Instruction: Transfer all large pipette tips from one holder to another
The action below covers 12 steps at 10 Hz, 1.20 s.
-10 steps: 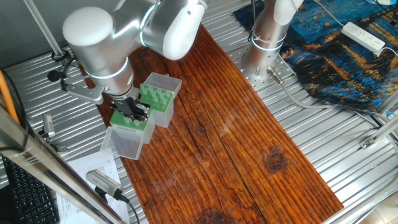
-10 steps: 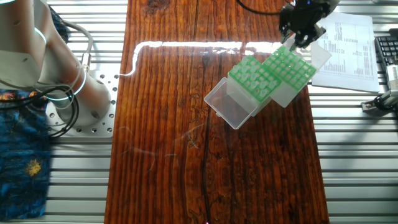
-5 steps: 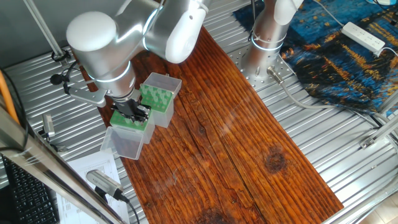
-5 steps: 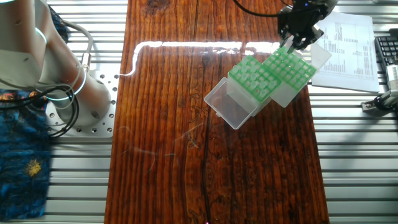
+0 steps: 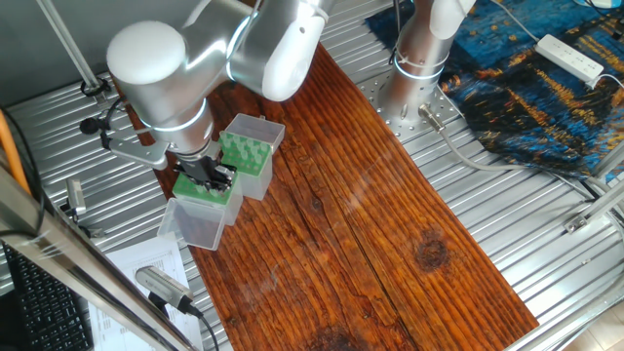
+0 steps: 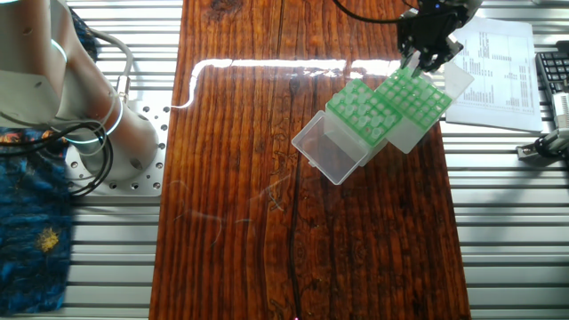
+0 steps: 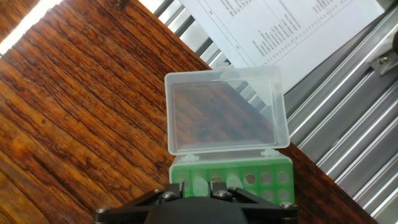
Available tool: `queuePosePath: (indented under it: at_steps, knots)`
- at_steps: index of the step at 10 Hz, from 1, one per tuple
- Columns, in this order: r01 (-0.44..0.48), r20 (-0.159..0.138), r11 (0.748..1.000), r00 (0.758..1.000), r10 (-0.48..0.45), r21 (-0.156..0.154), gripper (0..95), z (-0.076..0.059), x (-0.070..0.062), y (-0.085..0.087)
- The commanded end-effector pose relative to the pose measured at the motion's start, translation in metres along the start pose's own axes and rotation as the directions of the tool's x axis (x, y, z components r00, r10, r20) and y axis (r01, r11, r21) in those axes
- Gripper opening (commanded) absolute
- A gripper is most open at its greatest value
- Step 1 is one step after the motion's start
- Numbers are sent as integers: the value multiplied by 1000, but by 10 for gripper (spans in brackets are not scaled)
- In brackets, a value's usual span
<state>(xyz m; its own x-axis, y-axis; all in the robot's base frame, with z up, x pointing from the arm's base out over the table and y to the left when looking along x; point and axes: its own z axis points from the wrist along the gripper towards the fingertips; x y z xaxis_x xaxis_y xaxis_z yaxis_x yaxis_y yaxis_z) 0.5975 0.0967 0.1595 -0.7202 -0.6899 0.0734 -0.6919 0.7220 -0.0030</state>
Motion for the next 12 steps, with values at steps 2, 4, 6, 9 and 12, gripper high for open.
queuePosePath:
  at_steps: [2,4,6,9,12]
  knots:
    - [6,4,1000,1000,-6,3,190,-1,3,-1]
    - [6,5,1000,1000,-6,2,190,1,3,-1]
    - [10,7,1000,1000,-10,2,190,1,3,-1]
    - [9,9,1000,1000,-9,2,190,3,1,0]
    - [7,9,1000,1000,-7,3,190,7,-2,1]
